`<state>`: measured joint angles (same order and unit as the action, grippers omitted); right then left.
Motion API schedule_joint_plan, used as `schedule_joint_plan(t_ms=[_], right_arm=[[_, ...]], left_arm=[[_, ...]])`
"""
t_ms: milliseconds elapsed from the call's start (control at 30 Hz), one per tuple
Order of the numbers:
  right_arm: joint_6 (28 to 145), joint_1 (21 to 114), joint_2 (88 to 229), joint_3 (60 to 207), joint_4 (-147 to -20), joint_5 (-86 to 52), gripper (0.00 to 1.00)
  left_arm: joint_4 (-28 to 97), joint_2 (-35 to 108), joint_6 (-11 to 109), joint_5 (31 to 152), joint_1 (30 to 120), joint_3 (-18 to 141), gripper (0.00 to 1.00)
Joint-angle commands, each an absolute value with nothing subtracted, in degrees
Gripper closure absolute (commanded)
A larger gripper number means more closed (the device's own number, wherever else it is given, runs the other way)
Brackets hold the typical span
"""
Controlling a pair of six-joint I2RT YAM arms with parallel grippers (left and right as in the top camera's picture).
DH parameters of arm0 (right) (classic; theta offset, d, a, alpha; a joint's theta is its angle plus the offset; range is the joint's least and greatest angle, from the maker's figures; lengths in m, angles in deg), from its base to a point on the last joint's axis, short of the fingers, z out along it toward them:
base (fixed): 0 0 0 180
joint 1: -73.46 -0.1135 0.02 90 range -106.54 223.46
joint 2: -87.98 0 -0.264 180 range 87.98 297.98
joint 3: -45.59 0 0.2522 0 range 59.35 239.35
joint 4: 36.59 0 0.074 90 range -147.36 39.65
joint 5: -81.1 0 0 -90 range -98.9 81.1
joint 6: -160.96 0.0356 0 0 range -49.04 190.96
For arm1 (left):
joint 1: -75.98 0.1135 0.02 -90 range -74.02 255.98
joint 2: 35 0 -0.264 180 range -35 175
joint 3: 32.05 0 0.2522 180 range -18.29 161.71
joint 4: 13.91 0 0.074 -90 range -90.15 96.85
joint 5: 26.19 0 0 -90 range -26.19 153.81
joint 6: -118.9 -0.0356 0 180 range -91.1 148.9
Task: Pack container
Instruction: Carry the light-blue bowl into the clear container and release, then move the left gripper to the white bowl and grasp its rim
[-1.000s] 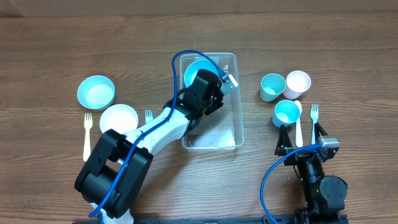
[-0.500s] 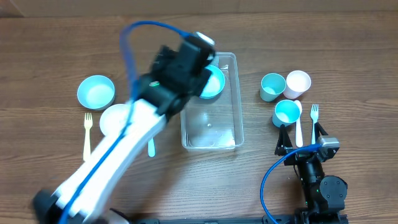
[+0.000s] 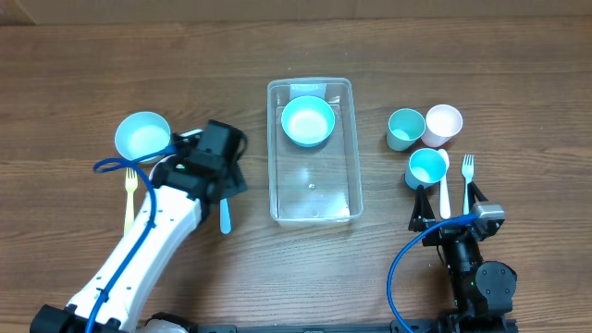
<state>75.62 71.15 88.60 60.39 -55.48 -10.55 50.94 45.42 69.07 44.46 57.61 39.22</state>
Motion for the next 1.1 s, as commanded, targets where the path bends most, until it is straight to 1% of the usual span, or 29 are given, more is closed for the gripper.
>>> schedule_joint_plan(t_ms=[0,67,133,300,333,400,433,467,500,533,567,600,700,900,1000,1033,1067], right_arm=[[75.51,70.85,88.21,59.8,-55.04,-10.52,0.0],[75.51,70.85,88.21,59.8,-55.04,-10.52,0.0],[75.51,70.85,88.21,59.8,-55.04,-10.52,0.0],[75.51,70.85,88.21,59.8,-55.04,-10.52,0.0],[75.51,70.85,88.21,59.8,-55.04,-10.52,0.0],[75.51,70.85,88.21,59.8,-55.04,-10.52,0.0],[75.51,70.85,88.21,59.8,-55.04,-10.52,0.0],[75.51,70.85,88.21,59.8,-55.04,-10.52,0.0],[75.51,70.85,88.21,59.8,-55.04,-10.52,0.0],[75.51,70.85,88.21,59.8,-55.04,-10.52,0.0],[75.51,70.85,88.21,59.8,-55.04,-10.52,0.0],[75.51,70.85,88.21,59.8,-55.04,-10.52,0.0],[75.51,70.85,88.21,59.8,-55.04,-10.5,0.0],[75.51,70.85,88.21,59.8,-55.04,-10.52,0.0],[75.51,70.85,88.21,59.8,-55.04,-10.52,0.0],[75.51,70.85,88.21,59.8,-55.04,-10.52,0.0],[75.51,70.85,88.21,59.8,-55.04,-10.52,0.0]], left_arm=[[47.68,44.88,63.36,45.85,64.47,36.75,0.01],[42.37,45.25,60.21,46.68,66.05,33.43,0.01],[39.33,46.1,59.56,46.77,66.29,31.51,0.02],[32.23,50.19,59.86,47.1,66.33,28.34,0.12],[30.61,51.78,59.47,47.12,66.33,28.34,0.12],[28.23,54.14,57.92,47.08,66.33,28.34,0.18],[26.98,55.41,56.26,47.08,66.33,28.34,0.31],[26.3,56.13,55.62,47.1,66.33,28.34,0.52],[26.11,56.11,55.47,46.92,66.33,28.36,0.66],[25.74,56.07,54.88,46.9,66.33,28.38,0.78],[25.1,56.07,53.55,46.86,66.33,28.45,0.87],[25.1,56.04,52.04,46.88,66.33,28.78,0.94],[28.49,55.43,48.3,46.88,66.33,32.43,0.96],[42.08,50.4,48.15,46.88,66.22,48.25,0.96],[43.53,47.17,46.27,50.16,65.48,53.19,0.96],[43.0,45.95,42.33,53.18,63.42,55.62,0.96],[42.54,45.64,40.87,54.68,61.37,57.06,0.96]])
